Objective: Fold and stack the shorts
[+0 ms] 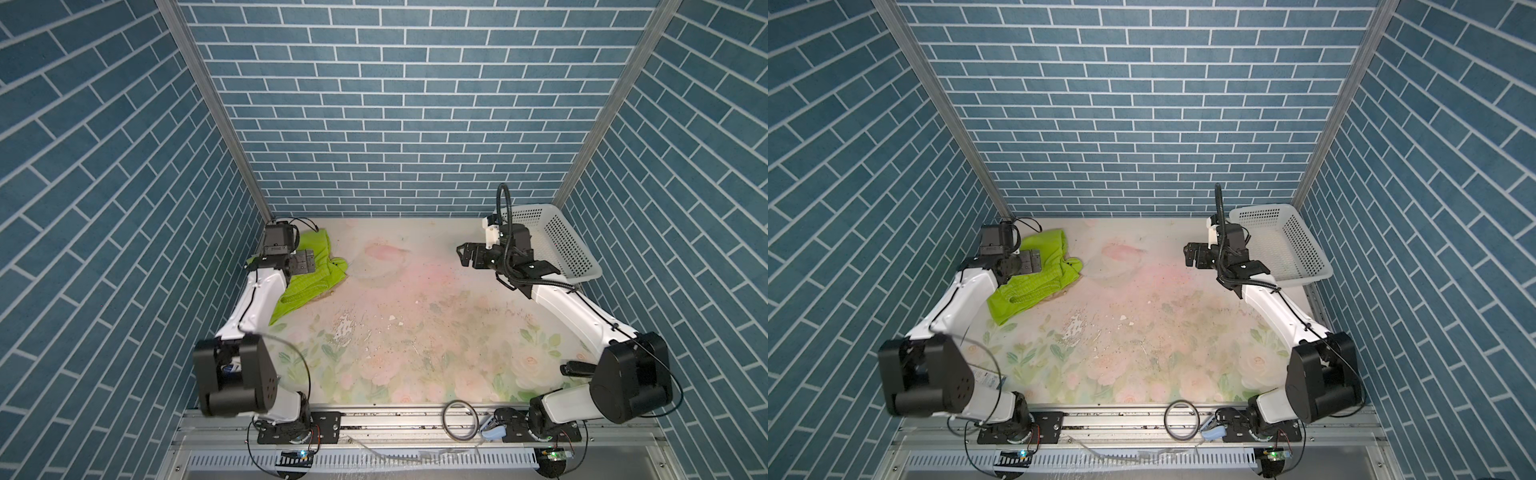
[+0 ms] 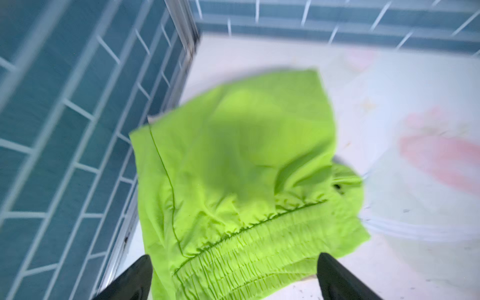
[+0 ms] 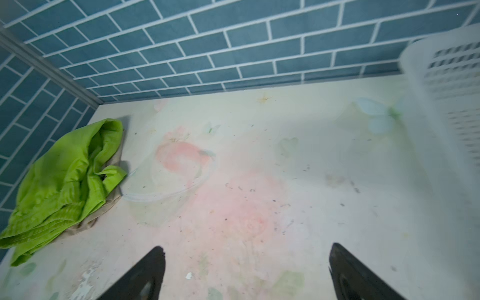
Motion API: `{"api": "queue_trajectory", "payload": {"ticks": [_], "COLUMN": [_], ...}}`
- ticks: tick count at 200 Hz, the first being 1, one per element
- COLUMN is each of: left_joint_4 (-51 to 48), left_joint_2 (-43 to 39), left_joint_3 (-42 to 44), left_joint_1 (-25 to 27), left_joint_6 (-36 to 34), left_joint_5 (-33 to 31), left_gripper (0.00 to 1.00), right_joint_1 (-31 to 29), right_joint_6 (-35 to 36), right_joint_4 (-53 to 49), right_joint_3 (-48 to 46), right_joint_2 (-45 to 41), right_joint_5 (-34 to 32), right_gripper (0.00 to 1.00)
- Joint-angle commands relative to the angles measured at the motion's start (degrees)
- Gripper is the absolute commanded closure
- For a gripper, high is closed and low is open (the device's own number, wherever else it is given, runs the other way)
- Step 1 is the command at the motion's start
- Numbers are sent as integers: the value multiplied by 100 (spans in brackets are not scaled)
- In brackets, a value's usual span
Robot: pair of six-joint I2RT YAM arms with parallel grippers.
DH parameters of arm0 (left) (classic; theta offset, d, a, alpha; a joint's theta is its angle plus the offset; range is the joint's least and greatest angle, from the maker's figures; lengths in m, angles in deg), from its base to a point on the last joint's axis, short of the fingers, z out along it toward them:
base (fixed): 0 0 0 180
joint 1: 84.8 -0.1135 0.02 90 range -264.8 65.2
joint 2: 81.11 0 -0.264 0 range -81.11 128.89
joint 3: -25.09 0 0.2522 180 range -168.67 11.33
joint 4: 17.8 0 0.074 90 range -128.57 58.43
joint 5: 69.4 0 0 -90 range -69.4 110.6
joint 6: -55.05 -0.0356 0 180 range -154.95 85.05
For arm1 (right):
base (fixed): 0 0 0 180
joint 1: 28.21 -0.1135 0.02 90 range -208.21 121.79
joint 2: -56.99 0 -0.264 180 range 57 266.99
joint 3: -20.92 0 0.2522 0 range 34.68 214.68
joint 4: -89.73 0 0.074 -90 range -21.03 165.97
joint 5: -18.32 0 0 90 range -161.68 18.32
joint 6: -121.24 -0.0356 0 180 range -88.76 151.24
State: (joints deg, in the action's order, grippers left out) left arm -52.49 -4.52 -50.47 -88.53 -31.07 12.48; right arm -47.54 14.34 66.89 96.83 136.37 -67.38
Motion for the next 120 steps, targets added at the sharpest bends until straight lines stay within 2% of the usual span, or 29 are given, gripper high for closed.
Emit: {"api": "queue_trajectory", "payload": {"ticks": [1,32,54,75,100,108,120], "left_joint_4": [1302,2589,3421,3862,4199,4541,5095], "left_joint_2": [-894,-2032,-2308,-2167,-1854,-1808,-1673], "left_joint_3": [1196,2941,3764,4133,4235,4373,4573], "left_joint_1": [21,30,30,30,30,30,31], "left_joint_6": [113,305,235,162,198,210,226], "left_joint_5": [-277,-587,-535,-454,-663,-608,-496], "left_gripper": [0,0,0,0,0,0,0], "right_joint_1": [224,557,746,933,1124,1175,1234], "right_joint_6": [709,1031,1185,1175,1652,1694,1864], "right_joint_4": [-282,653,1718,2900,4254,3891,4147], "right_joint_3": [-473,-1724,-2650,-3363,-3803,-3610,-3640], "right_joint_2": [-490,-1200,-1398,-1252,-822,-793,-679], "right_joint_5": [-1239,-2458,-2692,-2524,-1652,-1515,-1508], "right_gripper": [1,1,1,1,1,1,1]}}
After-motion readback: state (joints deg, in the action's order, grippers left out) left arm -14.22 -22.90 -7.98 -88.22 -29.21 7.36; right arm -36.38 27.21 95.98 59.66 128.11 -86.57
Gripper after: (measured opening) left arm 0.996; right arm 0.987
